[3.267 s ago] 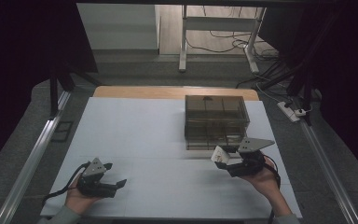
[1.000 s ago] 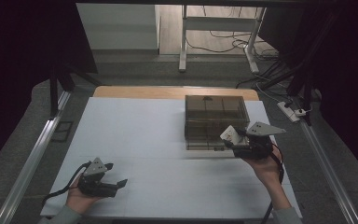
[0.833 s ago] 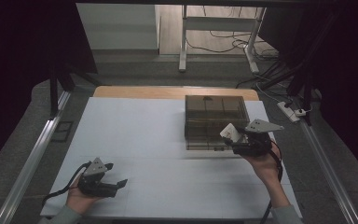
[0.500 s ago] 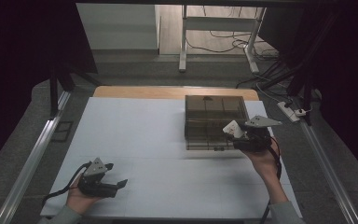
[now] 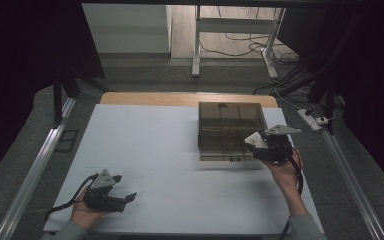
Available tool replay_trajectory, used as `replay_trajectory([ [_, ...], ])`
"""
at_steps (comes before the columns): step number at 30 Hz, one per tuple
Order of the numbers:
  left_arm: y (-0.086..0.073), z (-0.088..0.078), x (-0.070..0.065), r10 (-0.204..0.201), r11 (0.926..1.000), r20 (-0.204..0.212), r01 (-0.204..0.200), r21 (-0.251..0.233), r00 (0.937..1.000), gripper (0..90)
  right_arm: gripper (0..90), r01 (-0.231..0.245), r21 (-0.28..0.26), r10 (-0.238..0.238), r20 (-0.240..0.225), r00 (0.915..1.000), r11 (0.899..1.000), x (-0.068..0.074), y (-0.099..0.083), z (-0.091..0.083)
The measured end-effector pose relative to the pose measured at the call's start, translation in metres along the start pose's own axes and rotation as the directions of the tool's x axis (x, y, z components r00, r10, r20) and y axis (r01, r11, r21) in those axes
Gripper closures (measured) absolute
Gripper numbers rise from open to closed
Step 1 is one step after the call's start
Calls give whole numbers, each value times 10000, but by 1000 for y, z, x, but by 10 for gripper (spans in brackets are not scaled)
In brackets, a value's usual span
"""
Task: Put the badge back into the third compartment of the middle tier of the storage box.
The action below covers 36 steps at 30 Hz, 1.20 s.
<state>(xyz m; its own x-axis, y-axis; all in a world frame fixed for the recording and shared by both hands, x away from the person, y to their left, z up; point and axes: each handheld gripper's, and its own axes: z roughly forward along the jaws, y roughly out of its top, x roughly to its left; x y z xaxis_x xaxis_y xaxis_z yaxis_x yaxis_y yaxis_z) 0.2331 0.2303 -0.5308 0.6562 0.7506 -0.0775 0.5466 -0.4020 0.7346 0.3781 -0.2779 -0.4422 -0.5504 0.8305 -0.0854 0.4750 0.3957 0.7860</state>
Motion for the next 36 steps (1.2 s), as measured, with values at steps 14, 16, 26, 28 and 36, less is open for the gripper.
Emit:
replay_trajectory([
  [14, 0, 1, 0, 29, 10000, 42, -29, 44, 10000, 154, 329, -91, 447, 82, 215, 9997, 9990, -1, -5, 9],
  [16, 0, 1, 0, 30, 10000, 46, -30, 46, 10000, 154, 329, -110, 441, 101, 201, 9997, 9990, -1, -5, 9],
  [26, 0, 1, 0, 41, 10000, 55, -41, 60, 10000, 155, 251, -234, 528, 223, 206, 9995, 9983, -1, -6, 11],
  [28, 0, 1, 0, 43, 10000, 54, -43, 60, 10000, 155, 242, -196, 570, 182, 255, 9995, 9982, -1, -7, 11],
  [36, 0, 1, 0, 60, 10000, 57, -60, 77, 10000, 154, 244, -304, 344, 301, 114, 9995, 9989, 0, -6, 10],
])
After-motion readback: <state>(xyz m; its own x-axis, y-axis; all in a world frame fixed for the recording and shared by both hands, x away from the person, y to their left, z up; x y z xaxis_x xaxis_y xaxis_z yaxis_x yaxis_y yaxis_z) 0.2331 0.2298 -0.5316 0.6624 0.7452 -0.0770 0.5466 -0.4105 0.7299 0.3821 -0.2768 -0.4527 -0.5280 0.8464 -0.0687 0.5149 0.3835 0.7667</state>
